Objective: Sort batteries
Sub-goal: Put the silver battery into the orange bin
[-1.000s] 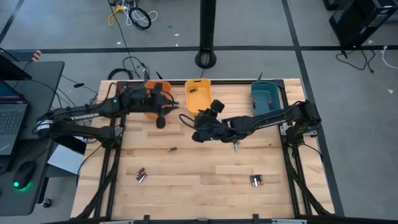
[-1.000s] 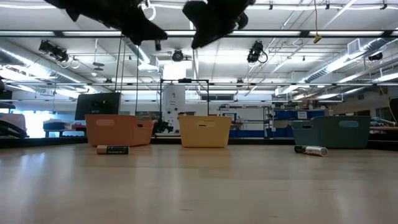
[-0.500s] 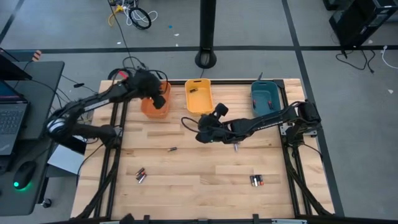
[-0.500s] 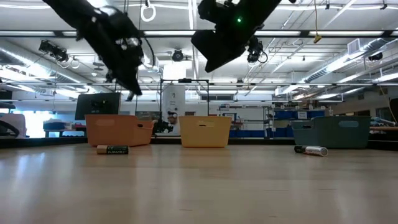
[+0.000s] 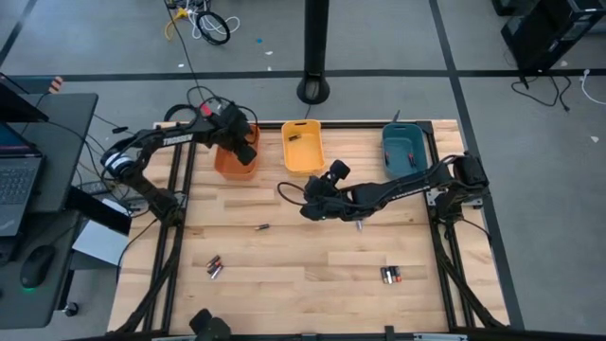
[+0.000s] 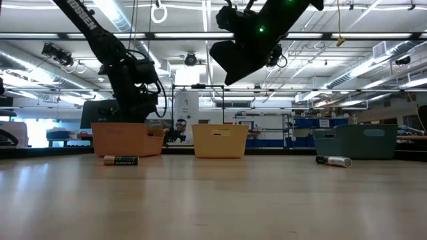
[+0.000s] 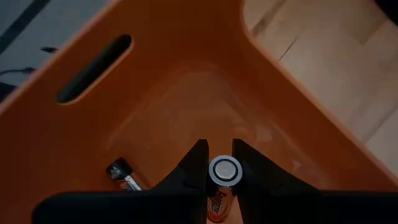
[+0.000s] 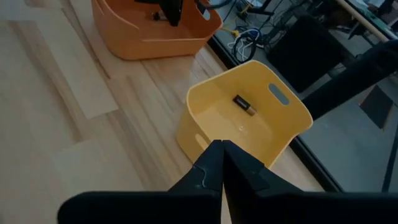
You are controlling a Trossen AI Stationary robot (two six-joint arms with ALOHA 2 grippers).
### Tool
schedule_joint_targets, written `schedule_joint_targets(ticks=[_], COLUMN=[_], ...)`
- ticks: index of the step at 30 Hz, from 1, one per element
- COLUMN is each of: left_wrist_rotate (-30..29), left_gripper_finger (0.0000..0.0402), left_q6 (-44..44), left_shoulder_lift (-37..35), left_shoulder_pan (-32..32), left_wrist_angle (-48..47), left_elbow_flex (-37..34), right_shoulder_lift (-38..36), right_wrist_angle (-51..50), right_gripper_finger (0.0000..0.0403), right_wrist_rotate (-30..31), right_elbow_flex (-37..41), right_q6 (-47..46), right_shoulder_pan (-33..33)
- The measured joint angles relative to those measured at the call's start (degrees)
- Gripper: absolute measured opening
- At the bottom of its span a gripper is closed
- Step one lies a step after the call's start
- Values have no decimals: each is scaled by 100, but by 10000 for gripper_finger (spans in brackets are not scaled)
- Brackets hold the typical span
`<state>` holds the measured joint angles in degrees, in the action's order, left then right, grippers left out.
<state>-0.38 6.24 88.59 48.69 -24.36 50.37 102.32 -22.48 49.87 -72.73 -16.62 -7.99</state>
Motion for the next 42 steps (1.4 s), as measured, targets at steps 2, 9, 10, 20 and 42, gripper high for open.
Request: schedule_joint_targets(ticks=[2,9,10,20,42], left_wrist_rotate=[-5,-32,-33,-44,-46], left_gripper_finger=[54,54,54,67,113], left_q6=[-8,-46,-47,-50,-50], left_shoulder_lift=[21,29,29,29,29], left_shoulder_pan=[0,0,-1,-2,-4], left_wrist_angle=[-94,-259,-265,-260,-206], left_elbow_flex=[1,2,2,2,2], right_shoulder_lift=[0,0,0,0,0], right_wrist_angle=[3,11,11,11,9], right_gripper_finger=[10,26,26,14,22], right_wrist_rotate=[0,0,0,0,-2], right_elbow_flex=[0,0,2,2,1], right_q6=[2,-39,-39,-39,-28], right_shoulder_pan=[-21,-27,-27,-53,-53])
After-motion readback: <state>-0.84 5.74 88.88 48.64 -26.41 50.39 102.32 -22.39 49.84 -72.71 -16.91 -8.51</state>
